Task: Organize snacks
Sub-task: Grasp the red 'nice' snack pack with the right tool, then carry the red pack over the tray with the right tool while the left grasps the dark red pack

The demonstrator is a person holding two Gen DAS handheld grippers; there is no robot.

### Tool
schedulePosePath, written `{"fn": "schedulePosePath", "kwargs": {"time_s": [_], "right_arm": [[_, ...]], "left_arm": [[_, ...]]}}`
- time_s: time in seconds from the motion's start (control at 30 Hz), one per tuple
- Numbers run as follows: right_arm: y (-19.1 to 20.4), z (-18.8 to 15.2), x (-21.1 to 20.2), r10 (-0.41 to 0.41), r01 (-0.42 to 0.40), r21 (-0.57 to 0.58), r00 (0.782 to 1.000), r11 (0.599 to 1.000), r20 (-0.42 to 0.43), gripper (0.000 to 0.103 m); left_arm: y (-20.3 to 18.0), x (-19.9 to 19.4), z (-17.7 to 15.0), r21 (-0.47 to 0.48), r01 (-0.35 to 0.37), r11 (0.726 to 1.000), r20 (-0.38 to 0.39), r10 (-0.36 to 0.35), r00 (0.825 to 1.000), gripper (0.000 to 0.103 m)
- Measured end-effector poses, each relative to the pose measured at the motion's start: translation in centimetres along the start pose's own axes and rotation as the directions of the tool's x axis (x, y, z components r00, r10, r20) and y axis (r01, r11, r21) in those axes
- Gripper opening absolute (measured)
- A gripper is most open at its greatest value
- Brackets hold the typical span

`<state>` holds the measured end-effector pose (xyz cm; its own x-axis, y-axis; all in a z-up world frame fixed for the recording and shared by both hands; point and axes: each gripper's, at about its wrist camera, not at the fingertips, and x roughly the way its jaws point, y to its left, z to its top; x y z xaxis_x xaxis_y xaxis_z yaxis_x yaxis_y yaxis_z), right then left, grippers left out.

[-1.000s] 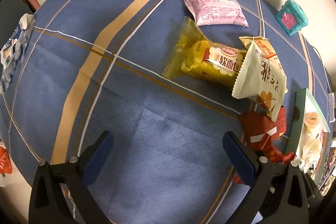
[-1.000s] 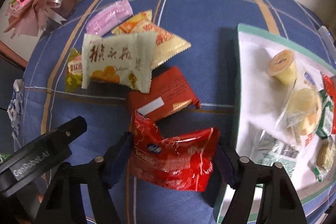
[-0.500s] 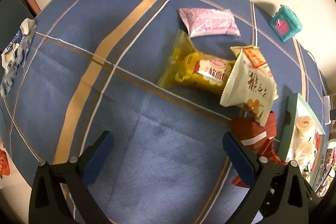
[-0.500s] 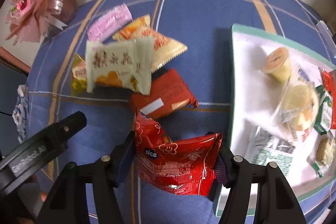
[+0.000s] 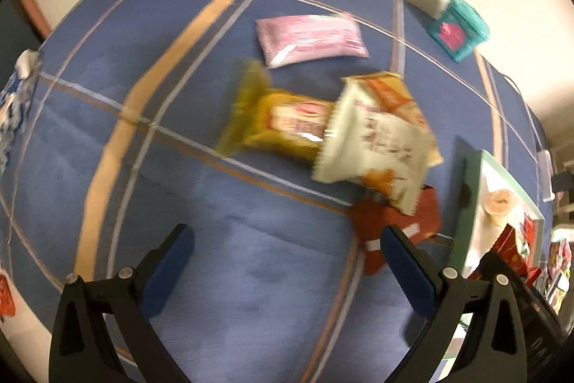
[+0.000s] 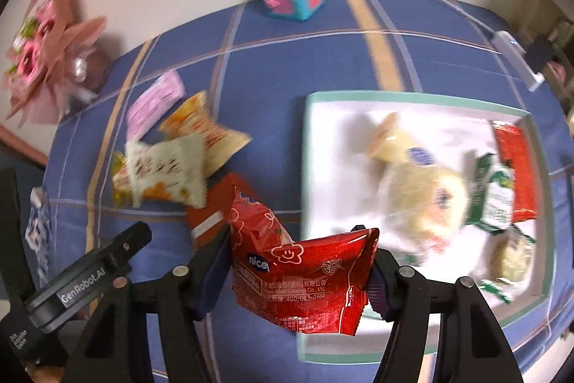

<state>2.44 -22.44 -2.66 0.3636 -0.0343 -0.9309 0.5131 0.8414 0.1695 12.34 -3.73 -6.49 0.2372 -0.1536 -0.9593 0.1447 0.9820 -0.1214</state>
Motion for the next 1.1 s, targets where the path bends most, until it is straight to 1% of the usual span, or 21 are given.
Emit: {"fn": "schedulePosePath", "kwargs": {"time_s": [0.13, 0.23, 0.4, 0.53, 0.57, 0.6, 0.63, 0.7, 0.8, 0.83, 0.9, 1.0, 1.1], "right_arm": [[-2.8, 0.4, -0.8, -0.029, 0.028, 0.048, 0.999, 0.998, 0.023, 0.068], [-4.9, 0.7, -1.1, -0.047, 0.044, 0.084, 0.998, 0.996, 0.031, 0.068], [-5.8, 1.5, -0.2, -0.063, 0.059, 0.116, 0.998, 0.992, 0.029, 0.068], [-6.5, 1.5, -0.2, -0.069, 0.065, 0.123, 0.997, 0.990, 0.027, 0.068], [-6.6, 1.5, -0.2, -0.070, 0.066, 0.124, 0.997, 0.990, 0.027, 0.068], [-6.6, 1.5, -0.2, -0.070, 0.066, 0.124, 0.997, 0.990, 0.027, 0.068], [-6.6, 1.5, -0.2, -0.070, 0.066, 0.124, 0.997, 0.990, 0.027, 0.068], [-6.7, 1.4, -0.2, -0.069, 0.065, 0.124, 0.997, 0.990, 0.027, 0.068], [-6.9, 1.4, -0.4, -0.069, 0.065, 0.125, 0.997, 0.990, 0.031, 0.068], [-6.9, 1.4, -0.5, -0.069, 0.065, 0.125, 0.997, 0.990, 0.033, 0.068], [-6.9, 1.4, -0.6, -0.068, 0.063, 0.125, 0.997, 0.990, 0.036, 0.068], [-7.0, 1.5, -0.8, -0.065, 0.060, 0.129, 0.997, 0.990, 0.039, 0.068], [-7.1, 1.5, -0.8, -0.063, 0.057, 0.131, 0.997, 0.990, 0.040, 0.068]], "left_arm": [[-2.8, 0.6, 0.3, 0.060, 0.021, 0.998, 0.003, -0.022, 1.000, 0.103], [-4.2, 1.4, 0.3, 0.070, 0.045, 0.997, -0.008, -0.044, 0.999, 0.103], [-6.1, 2.4, 0.5, 0.072, 0.056, 0.996, -0.016, -0.055, 0.998, 0.103], [-7.5, 3.2, 0.3, 0.065, 0.094, 0.993, -0.027, -0.093, 0.995, 0.101], [-7.9, 3.4, 0.3, 0.070, 0.093, 0.993, -0.027, -0.091, 0.995, 0.100], [-8.2, 3.8, 0.4, 0.075, 0.090, 0.993, -0.026, -0.088, 0.996, 0.096], [-8.9, 4.3, 0.4, 0.081, 0.086, 0.993, -0.025, -0.084, 0.996, 0.095], [-9.4, 4.7, 0.3, 0.083, 0.085, 0.993, -0.029, -0.083, 0.996, 0.086], [-10.0, 5.2, 0.1, 0.087, 0.046, 0.995, -0.016, -0.045, 0.999, 0.084], [-10.1, 5.3, 0.2, 0.084, 0.044, 0.995, -0.014, -0.042, 0.999, 0.083], [-10.3, 5.5, 0.2, 0.079, 0.028, 0.996, -0.004, -0.028, 1.000, 0.077], [-10.5, 5.6, 0.1, 0.072, 0.034, 0.997, -0.001, -0.034, 0.999, 0.071], [-9.7, 5.0, -0.4, 0.059, 0.038, 0.997, 0.001, -0.038, 0.999, 0.069]]}}
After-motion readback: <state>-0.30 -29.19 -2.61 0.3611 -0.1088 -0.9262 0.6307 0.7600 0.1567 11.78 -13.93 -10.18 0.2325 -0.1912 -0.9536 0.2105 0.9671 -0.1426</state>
